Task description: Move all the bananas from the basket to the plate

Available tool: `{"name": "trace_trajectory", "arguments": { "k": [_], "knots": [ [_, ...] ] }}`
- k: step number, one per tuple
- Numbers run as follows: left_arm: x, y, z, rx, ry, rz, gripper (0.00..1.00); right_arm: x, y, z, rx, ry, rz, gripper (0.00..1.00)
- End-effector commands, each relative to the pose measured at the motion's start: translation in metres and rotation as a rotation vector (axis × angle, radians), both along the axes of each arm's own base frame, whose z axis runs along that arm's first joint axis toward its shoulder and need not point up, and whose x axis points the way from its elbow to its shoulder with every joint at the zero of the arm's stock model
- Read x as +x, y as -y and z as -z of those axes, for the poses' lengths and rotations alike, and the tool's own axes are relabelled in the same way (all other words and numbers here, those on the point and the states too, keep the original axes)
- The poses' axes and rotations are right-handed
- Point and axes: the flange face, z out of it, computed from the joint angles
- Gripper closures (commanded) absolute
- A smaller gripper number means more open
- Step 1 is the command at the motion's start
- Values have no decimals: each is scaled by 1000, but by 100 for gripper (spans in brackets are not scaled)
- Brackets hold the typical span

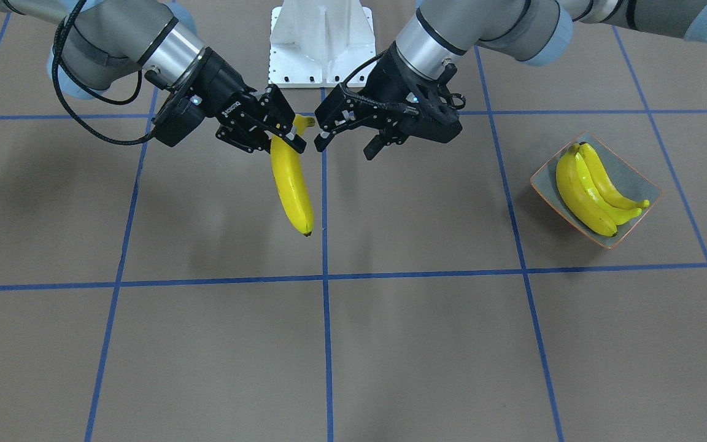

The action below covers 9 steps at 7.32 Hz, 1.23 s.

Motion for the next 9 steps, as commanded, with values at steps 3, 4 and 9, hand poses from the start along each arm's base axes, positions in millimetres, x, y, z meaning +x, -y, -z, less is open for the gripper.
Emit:
{"name": "trace_trajectory", "arguments": {
  "k": [3, 4, 9],
  "knots": [
    [22, 15, 6, -86, -85, 17, 0, 0, -18, 15, 32, 33, -19, 100],
    [22, 15, 11, -95, -93, 18, 1, 2, -22, 16, 43, 34, -19, 100],
    [29, 11, 12, -151, -118, 13, 17, -3, -36, 20, 151, 13, -13, 100]
  ]
}}
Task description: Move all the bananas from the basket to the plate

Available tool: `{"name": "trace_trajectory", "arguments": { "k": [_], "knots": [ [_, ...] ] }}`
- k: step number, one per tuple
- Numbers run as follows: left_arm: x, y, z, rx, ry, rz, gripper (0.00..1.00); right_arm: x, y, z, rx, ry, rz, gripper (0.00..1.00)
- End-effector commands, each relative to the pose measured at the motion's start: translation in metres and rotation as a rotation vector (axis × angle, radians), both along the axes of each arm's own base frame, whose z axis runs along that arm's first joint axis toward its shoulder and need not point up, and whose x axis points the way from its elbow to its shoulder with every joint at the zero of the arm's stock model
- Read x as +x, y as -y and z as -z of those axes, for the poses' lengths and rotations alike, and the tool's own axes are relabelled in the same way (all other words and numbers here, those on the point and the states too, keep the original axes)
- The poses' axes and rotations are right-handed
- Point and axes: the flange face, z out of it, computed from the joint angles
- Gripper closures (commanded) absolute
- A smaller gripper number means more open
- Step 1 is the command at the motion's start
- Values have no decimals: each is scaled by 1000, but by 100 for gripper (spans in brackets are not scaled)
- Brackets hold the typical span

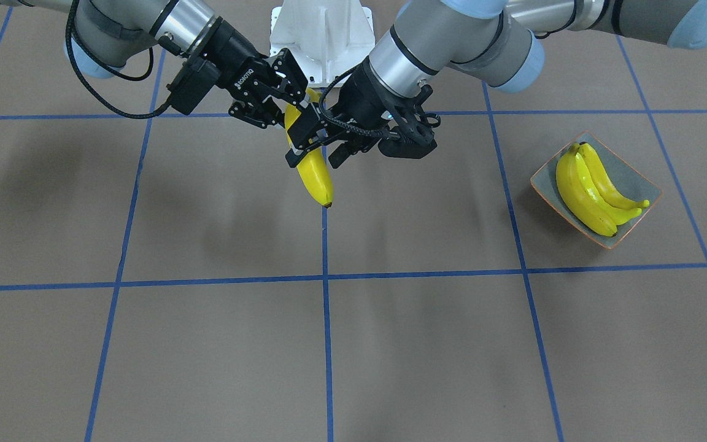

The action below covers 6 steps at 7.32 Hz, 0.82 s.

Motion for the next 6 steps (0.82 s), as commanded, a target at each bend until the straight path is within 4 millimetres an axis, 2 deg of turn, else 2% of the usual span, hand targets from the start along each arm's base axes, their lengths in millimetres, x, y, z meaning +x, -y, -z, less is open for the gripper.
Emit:
{"name": "trace_trajectory", "arguments": {
  "k": [1, 2, 3, 4, 5, 6],
  "knots": [
    [3, -4, 2, -9, -13, -5, 23, -1, -3, 1, 41, -11, 0, 100],
    [6, -7, 2, -9, -15, -11, 35, -3, -4, 1, 47, -13, 1, 100],
    [6, -7, 2, -8, -17, -13, 54, -2, -4, 1, 61, -16, 0, 100],
    [6, -7, 2, -11, -17, -13, 100, -2, -4, 0, 70, -19, -1, 100],
    [6, -8, 2, -3, -25, -14, 100, 1, -7, -6, 110, 13, -4, 66],
    [5, -9, 2, 0, -25, -24, 100, 5, -9, -17, 123, 21, -6, 1]
  ]
}}
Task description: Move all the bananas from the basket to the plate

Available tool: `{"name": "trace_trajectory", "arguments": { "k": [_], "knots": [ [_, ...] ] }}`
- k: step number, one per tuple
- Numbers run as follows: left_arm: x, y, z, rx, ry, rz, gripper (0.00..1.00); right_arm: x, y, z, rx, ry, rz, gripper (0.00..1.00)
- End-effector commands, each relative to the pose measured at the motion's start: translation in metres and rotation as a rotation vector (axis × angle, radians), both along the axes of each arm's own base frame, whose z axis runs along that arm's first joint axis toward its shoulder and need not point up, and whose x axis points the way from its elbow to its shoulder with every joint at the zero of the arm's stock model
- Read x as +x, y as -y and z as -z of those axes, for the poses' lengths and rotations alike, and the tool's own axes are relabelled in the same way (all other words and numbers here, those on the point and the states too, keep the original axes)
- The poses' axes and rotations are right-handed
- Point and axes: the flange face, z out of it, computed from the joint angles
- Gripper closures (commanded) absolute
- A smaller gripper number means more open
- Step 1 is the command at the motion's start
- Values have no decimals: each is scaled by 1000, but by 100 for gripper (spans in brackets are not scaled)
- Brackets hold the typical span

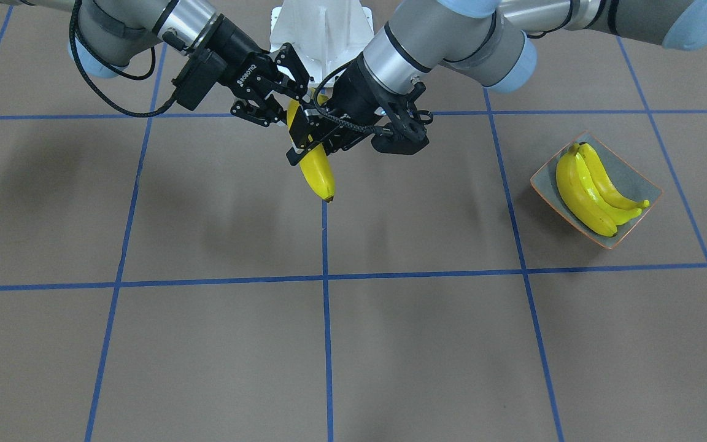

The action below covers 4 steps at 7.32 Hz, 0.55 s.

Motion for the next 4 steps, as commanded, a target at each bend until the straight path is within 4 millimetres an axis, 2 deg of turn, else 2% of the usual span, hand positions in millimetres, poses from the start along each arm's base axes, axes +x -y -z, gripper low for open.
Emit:
{"name": "trace_trajectory", "arguments": {
  "k": [1, 2, 4],
  "knots": [
    [0, -2, 0, 3, -3, -8, 100, 7, -3, -10, 27, 20, -4, 0],
    [0, -2, -2, 1, -1, -8, 100, 13, -3, -11, 33, 32, -9, 0],
    [0, -2, -9, 3, 10, -16, 100, 51, -29, -43, 22, 17, -5, 0]
  ]
}}
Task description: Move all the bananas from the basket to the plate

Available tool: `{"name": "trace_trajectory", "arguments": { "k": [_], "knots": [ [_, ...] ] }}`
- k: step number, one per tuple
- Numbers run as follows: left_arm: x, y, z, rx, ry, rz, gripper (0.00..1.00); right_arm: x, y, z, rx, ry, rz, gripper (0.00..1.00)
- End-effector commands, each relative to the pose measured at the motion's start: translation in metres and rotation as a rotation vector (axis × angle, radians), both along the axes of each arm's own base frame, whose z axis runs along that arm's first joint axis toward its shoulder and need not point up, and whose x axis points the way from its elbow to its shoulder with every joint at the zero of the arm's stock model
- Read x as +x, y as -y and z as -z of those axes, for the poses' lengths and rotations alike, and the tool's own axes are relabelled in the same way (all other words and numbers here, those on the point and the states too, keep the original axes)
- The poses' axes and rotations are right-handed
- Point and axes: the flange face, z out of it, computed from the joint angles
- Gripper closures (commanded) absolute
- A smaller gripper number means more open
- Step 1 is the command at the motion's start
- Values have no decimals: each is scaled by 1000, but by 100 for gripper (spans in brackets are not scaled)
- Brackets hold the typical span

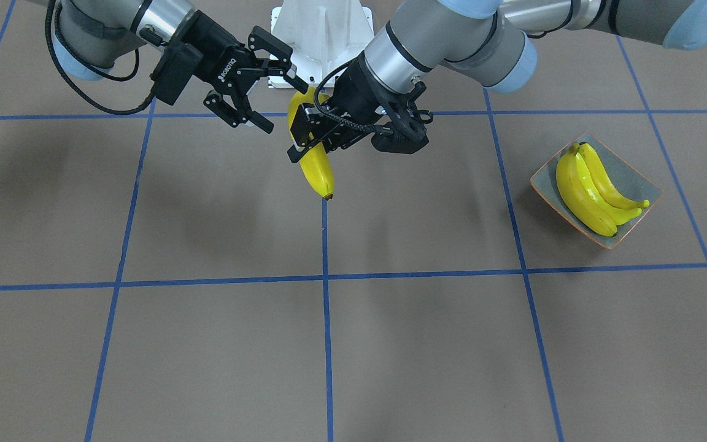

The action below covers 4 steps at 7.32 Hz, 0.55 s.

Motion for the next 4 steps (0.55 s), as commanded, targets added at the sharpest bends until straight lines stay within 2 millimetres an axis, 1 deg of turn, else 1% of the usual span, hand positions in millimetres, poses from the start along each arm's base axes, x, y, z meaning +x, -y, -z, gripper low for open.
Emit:
{"name": "trace_trajectory", "arguments": {
  "k": [1, 2, 3, 4],
  "knots": [
    [-10, 4, -32, 24, 43, -60, 100, 34, -14, -28, -19, -19, -13, 0],
    [-39, 20, -67, 18, 75, -106, 100, 47, -5, -42, -40, -41, -43, 0],
    [-78, 43, -108, 19, 115, -116, 100, 61, 1, -73, -79, -90, -74, 0],
    [-104, 53, -143, 49, 165, -101, 100, 76, 11, -99, -116, -136, -109, 0]
  ]
}}
